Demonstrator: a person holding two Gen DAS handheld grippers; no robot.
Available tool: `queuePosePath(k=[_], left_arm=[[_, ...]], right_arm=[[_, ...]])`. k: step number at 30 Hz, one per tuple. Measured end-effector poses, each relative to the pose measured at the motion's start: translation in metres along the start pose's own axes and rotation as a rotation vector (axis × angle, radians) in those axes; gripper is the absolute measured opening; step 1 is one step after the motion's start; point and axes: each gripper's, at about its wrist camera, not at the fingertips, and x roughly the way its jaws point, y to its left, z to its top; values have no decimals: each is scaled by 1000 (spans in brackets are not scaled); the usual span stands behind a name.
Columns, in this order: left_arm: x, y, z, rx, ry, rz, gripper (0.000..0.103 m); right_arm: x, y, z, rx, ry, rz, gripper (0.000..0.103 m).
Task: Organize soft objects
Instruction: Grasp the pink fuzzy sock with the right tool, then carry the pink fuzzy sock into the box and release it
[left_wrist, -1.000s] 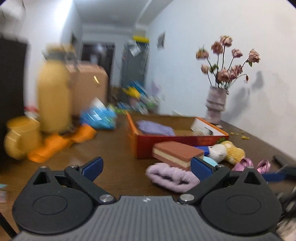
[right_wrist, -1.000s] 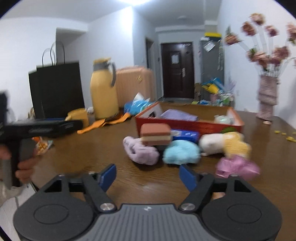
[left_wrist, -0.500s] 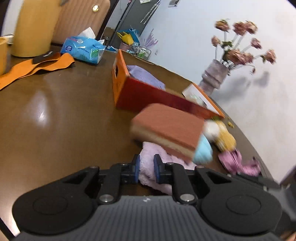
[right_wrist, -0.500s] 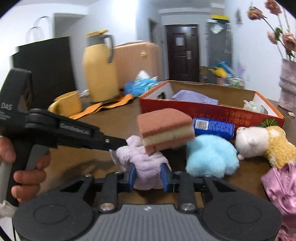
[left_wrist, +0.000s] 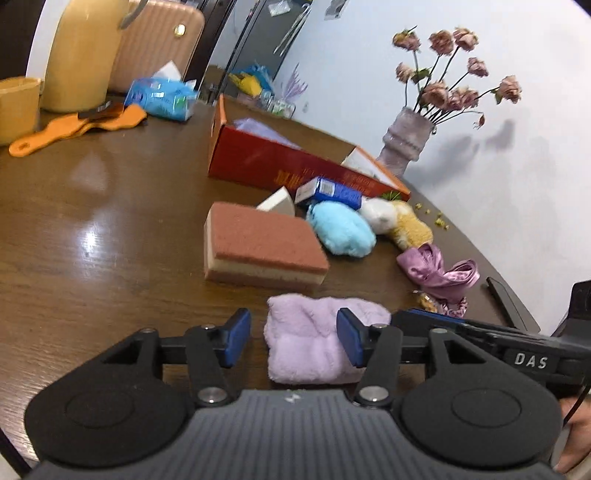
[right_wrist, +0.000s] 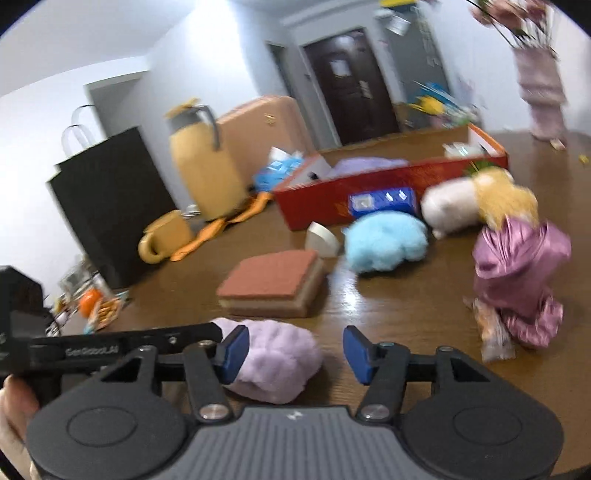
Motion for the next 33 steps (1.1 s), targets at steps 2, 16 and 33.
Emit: queuePosePath(k=[2, 16, 33], left_arm=[[1, 2, -1, -5, 12, -9, 52], [-2, 1, -10, 32, 17, -34, 17], [42, -36, 165, 224, -160, -87, 14]], right_arm=[[12, -3, -4, 32, 11, -1, 52], [25, 7, -16, 24, 9, -25, 23], [29, 1, 156, -157, -116, -3, 20]])
